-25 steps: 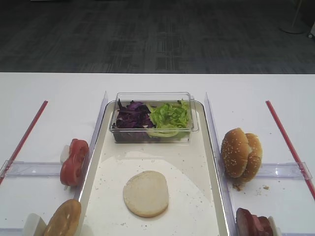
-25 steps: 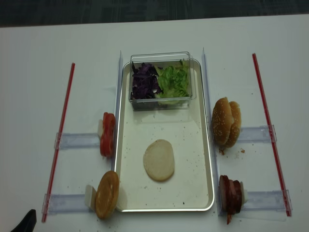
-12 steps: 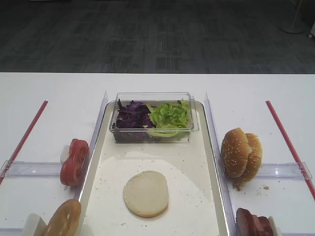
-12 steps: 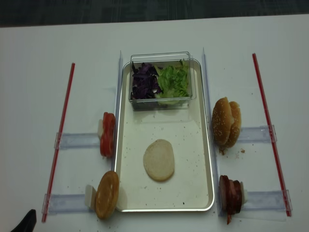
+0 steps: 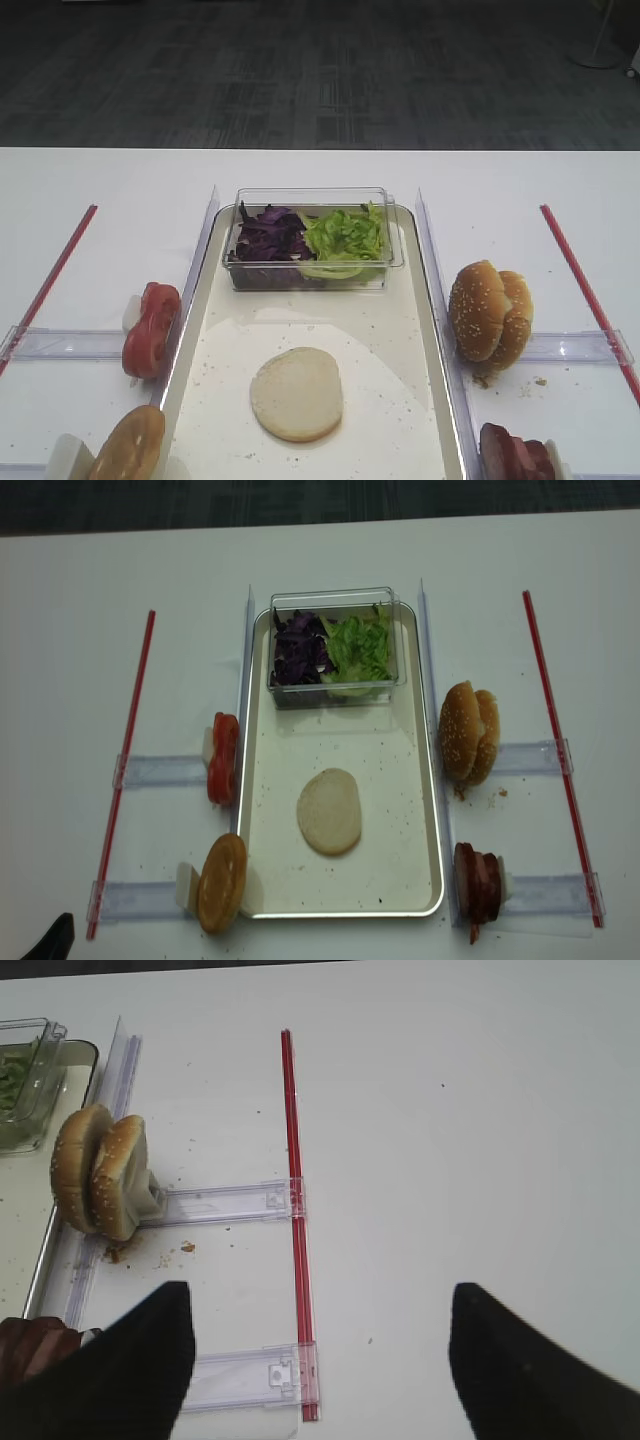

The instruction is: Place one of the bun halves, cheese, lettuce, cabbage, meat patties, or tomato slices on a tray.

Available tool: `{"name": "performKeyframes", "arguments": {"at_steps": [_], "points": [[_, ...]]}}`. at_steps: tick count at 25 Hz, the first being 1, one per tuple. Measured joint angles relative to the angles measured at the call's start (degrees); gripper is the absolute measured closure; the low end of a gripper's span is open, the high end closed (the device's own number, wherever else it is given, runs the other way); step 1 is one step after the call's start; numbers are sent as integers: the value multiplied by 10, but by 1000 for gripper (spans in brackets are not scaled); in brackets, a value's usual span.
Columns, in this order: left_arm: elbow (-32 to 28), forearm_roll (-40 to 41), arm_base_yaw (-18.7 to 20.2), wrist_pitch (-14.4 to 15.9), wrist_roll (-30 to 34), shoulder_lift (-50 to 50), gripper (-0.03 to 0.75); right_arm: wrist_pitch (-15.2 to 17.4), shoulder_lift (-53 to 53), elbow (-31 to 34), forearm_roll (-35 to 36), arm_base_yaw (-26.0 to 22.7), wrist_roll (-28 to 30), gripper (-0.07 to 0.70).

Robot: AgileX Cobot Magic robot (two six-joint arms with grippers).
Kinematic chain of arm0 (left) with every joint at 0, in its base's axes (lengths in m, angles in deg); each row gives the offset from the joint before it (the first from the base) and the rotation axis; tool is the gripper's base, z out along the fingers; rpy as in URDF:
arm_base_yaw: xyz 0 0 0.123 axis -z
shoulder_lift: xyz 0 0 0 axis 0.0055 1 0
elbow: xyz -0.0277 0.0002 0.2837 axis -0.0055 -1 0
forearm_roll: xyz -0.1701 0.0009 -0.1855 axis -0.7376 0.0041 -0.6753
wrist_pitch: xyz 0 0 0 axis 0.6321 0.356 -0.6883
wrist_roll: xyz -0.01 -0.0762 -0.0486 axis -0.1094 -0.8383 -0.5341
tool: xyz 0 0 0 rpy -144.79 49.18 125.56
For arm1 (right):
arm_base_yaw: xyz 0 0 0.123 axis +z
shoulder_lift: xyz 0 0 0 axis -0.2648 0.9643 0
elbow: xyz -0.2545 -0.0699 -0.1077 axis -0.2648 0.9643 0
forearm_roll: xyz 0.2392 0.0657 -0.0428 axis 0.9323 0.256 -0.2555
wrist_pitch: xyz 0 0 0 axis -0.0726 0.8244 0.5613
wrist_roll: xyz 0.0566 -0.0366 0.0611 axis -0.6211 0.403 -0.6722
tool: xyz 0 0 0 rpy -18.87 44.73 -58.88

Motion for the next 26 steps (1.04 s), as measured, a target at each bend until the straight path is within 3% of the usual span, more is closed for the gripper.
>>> {"name": "performKeyframes", "arguments": {"at_steps": [10, 26], "points": [[0, 0, -27, 0, 0, 0, 139, 0, 0, 0, 0, 0, 0, 79], [0, 0, -28, 0, 0, 0, 139, 0, 0, 0, 0, 0, 0, 79]]}}
